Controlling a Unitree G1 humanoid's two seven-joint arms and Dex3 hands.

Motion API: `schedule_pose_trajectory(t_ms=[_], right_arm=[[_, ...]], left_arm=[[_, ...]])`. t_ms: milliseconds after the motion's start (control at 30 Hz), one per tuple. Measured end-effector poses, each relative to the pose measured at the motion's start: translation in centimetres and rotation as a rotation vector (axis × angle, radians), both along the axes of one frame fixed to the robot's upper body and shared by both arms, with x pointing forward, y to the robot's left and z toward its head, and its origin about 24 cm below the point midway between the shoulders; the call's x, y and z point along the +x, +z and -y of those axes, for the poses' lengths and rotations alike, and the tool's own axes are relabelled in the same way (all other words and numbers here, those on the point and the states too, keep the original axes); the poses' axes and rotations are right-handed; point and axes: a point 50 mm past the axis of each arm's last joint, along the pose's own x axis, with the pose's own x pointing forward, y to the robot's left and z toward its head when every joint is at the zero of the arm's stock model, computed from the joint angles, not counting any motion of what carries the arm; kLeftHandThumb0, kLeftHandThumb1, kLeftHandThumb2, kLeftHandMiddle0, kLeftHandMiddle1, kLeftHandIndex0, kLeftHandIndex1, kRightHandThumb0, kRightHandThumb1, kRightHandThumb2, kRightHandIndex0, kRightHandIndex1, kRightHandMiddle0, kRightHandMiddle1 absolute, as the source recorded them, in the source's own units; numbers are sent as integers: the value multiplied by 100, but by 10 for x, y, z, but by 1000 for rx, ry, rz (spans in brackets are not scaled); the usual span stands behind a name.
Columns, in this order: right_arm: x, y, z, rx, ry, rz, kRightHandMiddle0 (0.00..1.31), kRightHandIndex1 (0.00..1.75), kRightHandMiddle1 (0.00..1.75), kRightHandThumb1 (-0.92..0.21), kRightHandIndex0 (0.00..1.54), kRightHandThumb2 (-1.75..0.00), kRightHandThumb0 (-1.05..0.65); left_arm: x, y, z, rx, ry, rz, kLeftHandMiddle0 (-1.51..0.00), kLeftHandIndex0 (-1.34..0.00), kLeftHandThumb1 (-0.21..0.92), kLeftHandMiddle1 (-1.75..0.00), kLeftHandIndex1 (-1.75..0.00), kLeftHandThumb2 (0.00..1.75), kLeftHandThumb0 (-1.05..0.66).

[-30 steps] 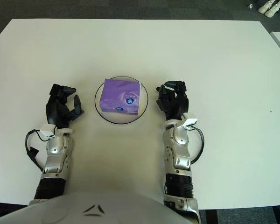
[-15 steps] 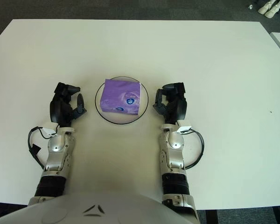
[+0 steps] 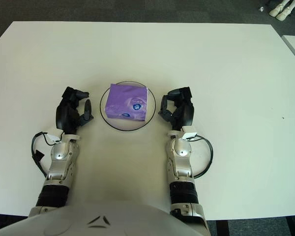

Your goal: Put the tissue paper into the plate.

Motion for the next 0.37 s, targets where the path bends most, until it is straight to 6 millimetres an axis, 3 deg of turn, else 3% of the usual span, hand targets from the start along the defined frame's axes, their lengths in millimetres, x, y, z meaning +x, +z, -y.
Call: schedule_pose_trajectory(t_ms=[367], right_arm=[[0, 0, 0, -9, -8, 1, 45, 163, 175, -53, 70, -106, -42]], left_arm=[[0, 0, 1, -12, -10, 0, -61, -40, 59, -139, -175, 98, -40]])
